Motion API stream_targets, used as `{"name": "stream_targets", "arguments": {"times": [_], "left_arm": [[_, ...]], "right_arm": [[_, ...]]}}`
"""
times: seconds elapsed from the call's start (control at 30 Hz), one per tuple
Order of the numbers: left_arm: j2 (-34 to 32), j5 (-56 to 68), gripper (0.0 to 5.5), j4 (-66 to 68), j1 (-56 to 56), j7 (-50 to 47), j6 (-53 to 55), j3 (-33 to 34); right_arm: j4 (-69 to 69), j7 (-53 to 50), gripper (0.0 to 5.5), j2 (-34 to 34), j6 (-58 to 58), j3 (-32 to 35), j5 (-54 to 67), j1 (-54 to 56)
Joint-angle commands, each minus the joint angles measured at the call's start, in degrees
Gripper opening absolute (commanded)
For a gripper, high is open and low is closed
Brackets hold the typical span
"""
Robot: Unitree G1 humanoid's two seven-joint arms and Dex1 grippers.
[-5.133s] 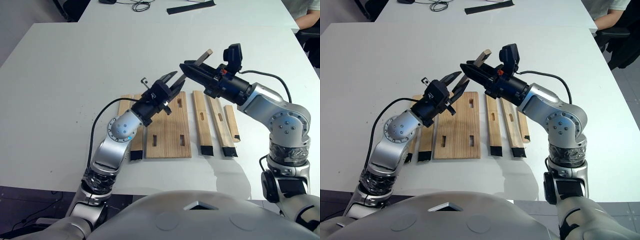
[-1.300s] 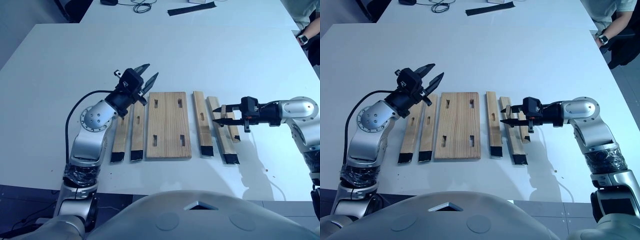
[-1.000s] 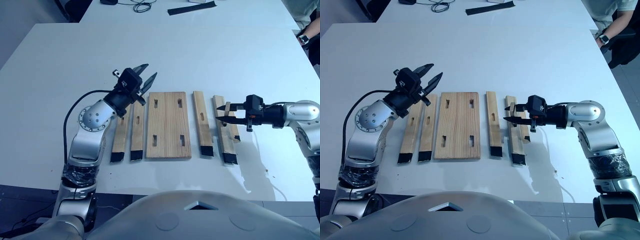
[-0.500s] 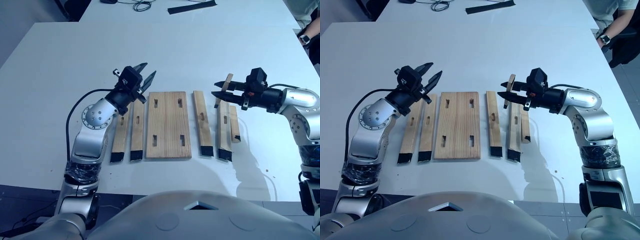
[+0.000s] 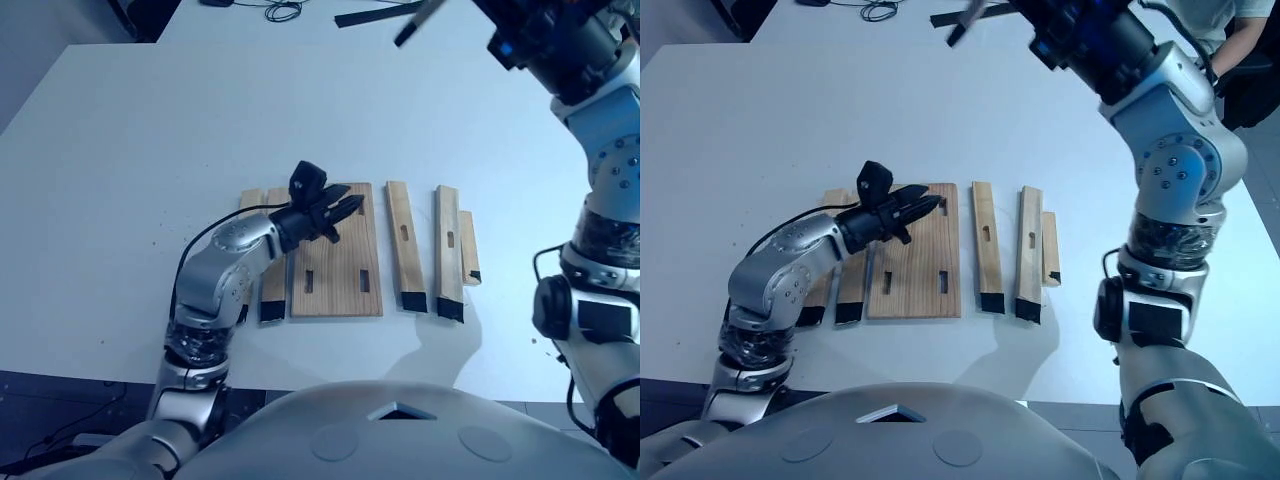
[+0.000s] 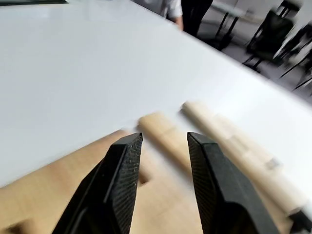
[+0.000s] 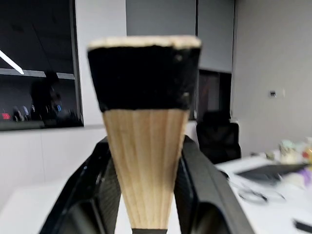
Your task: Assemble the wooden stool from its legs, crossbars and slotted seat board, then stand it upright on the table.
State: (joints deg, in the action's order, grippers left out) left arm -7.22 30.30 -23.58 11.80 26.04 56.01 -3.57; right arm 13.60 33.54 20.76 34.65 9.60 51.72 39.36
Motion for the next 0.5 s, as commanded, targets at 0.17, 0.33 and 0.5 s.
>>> {"name": "stream_targets", "arguments": {"times": [0.17, 0.33, 0.5], "left_arm": [[13.84, 19.86, 1.70, 1.67, 12.44, -14.79, 12.73, 17.47], [13.51, 23.94, 1.70, 4.12, 16.26, -20.99, 12.44, 22.26], [11.52, 24.90, 1.70, 4.20, 15.91, -22.32, 11.50, 21.68]], "right_arm": [[5.28, -1.85, 1.30, -4.00, -1.27, -6.87, -4.50, -9.74], [7.41, -0.41, 1.30, -2.37, -1.30, -7.41, -6.01, -14.28], [7.49, 1.20, 1.30, -0.06, -1.17, -7.78, -7.41, -15.30]]}}
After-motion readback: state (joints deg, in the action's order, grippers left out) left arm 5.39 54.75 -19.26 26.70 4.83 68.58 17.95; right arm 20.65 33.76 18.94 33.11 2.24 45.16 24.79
